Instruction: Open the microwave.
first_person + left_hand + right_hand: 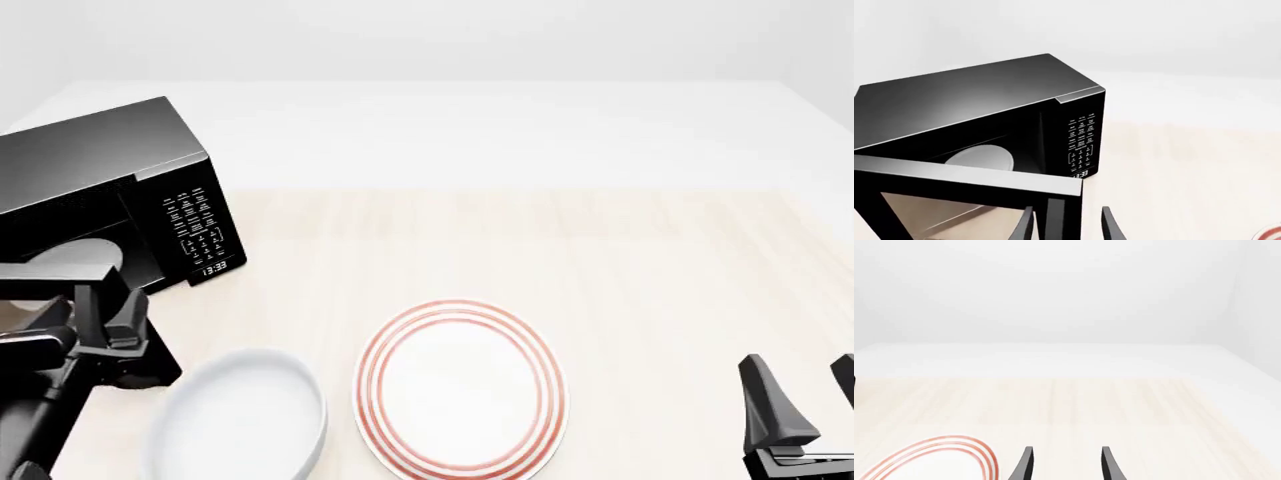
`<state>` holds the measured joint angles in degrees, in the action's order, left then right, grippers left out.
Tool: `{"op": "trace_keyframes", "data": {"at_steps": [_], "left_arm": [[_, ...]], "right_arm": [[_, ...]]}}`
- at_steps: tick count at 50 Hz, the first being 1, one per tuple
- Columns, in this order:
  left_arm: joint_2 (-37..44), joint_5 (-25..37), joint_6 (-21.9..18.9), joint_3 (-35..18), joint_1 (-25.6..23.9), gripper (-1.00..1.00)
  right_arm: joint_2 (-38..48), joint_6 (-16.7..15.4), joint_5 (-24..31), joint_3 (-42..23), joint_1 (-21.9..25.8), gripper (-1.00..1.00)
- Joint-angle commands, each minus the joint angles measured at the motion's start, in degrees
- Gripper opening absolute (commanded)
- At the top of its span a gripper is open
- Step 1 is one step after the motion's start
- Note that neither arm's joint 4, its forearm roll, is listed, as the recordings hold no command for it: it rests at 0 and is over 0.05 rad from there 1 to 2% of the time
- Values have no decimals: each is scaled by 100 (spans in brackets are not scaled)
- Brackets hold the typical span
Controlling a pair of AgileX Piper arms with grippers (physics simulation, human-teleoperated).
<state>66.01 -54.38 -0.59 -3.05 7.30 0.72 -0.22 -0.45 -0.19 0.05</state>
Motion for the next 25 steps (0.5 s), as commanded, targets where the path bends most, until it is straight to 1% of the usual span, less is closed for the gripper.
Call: {"op": "trace_keyframes", "data": {"at_steps": [1, 8, 25], "left_arm": [[-100, -61, 30, 11, 32, 100], [-472, 330, -13, -45, 0, 100], [-2031, 1749, -136, 8, 93, 100]], "right_arm": [[0, 0, 0, 0, -1, 100], [1, 0, 0, 0, -1, 100], [0, -1, 0, 0, 0, 100]]}}
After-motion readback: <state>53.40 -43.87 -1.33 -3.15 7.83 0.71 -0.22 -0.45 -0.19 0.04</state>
